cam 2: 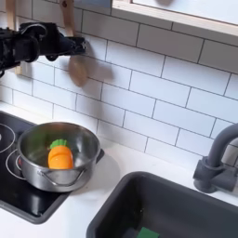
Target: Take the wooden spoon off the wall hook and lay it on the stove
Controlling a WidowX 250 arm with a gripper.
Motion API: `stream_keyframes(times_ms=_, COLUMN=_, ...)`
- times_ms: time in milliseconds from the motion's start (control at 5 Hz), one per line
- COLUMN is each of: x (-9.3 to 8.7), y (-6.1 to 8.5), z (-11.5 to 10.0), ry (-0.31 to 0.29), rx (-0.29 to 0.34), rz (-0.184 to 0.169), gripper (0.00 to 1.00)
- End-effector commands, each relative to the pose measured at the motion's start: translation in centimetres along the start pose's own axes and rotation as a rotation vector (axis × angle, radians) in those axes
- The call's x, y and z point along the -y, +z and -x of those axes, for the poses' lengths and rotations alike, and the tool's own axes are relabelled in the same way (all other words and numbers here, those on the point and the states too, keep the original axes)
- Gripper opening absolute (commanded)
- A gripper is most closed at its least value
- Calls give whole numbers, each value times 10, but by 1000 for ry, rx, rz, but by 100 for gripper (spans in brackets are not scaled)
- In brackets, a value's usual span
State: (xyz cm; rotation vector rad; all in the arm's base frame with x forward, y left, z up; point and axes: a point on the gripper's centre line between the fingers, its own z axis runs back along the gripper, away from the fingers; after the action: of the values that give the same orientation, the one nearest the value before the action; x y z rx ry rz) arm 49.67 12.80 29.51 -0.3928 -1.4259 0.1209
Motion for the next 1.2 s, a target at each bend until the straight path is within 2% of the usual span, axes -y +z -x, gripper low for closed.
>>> stream_keyframes(times_ms=0, x=5, y=4, z=-6, ry=17, rx=-8, rz=21, gripper=0)
stream_keyframes(times_ms=400, x=5, y=12, z=-5, ry=17, rx=-16, rz=43, gripper=0)
stream_keyframes(times_ms=600, x=-1, y=11, z=-6, ry=19, rx=-1, rz=0, gripper=100)
stream_keyframes(times_ms=800, x=-13, y=21, z=-24, ry=21, rx=38, rz=-52, gripper=100)
stream_keyframes(times_ms=1000, x=-13, y=24, z=-25, ry=24, rx=43, rz=-62, gripper=100)
